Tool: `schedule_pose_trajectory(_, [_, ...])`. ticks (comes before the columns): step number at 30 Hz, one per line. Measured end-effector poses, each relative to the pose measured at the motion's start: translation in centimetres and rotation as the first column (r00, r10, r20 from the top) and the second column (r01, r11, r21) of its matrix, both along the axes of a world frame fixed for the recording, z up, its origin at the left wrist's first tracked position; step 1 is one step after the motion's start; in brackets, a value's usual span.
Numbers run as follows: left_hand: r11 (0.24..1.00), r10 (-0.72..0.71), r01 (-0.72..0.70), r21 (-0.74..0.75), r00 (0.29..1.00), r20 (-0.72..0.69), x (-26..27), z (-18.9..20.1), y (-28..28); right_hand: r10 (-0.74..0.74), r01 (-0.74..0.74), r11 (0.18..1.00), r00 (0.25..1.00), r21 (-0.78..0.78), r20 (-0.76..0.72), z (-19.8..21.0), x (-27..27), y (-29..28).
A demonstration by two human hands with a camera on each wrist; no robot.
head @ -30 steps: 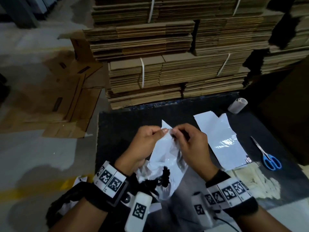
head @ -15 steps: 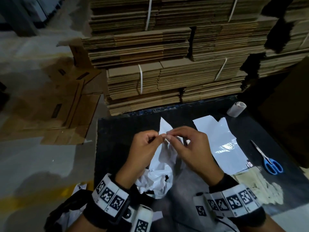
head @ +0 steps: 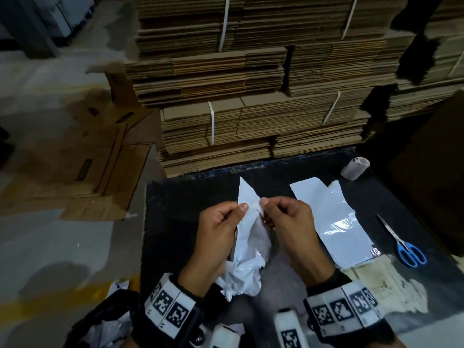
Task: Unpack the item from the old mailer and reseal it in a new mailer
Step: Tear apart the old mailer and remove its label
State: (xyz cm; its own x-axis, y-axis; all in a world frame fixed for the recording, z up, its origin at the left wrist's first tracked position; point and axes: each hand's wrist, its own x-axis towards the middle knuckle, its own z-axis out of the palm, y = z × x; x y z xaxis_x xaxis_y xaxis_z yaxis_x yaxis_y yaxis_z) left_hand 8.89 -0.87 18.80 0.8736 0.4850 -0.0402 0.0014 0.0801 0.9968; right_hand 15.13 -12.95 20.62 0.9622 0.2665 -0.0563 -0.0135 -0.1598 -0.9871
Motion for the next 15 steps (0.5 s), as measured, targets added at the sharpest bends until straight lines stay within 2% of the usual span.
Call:
schedule_pose_trajectory(2, [1.0, 0.007, -0.007, -0.007, 1.0, -0.009, 0.01, 0.03, 0.0, 0.038, -0.038, 0.999, 0.999, -0.015, 0.037, 0.14, 0.04, -0.29])
schedule_pose_trajectory(5, [1.0, 0.014, -0.014, 0.026, 1.0, -0.004, 0.0, 0.44, -0.03, 0.115, -0.091, 0.988, 0.974, -0.126, 0.193, 0.29, -0.02, -0.7])
schedule_pose_trajectory(7, [0.998, 0.024, -0.024, 0.063, 1.0, 0.007, 0.02, 0.52, -0.14, 0.118, -0.071, 0.983, 0.95, -0.17, 0.287, 0.24, -0.1, -0.84])
schedule_pose_trajectory(10, [0.997, 0.036, -0.037, 0.074, 0.999, 0.01, 0.02, 0.52, -0.29, 0.084, -0.025, 0.987, 0.921, -0.156, 0.381, 0.28, -0.06, -0.94])
schedule_pose_trajectory(13, [0.997, 0.043, -0.043, 0.056, 0.999, 0.014, -0.05, 0.68, -0.55, 0.133, 0.027, 0.956, 0.846, -0.292, 0.516, 0.13, -0.07, -0.89])
schedule_pose_trajectory(15, [0.999, 0.035, -0.035, 0.038, 0.999, 0.013, -0.08, 0.78, -0.82, 0.137, 0.067, 0.943, 0.817, -0.327, 0.56, -0.35, -0.02, -0.67])
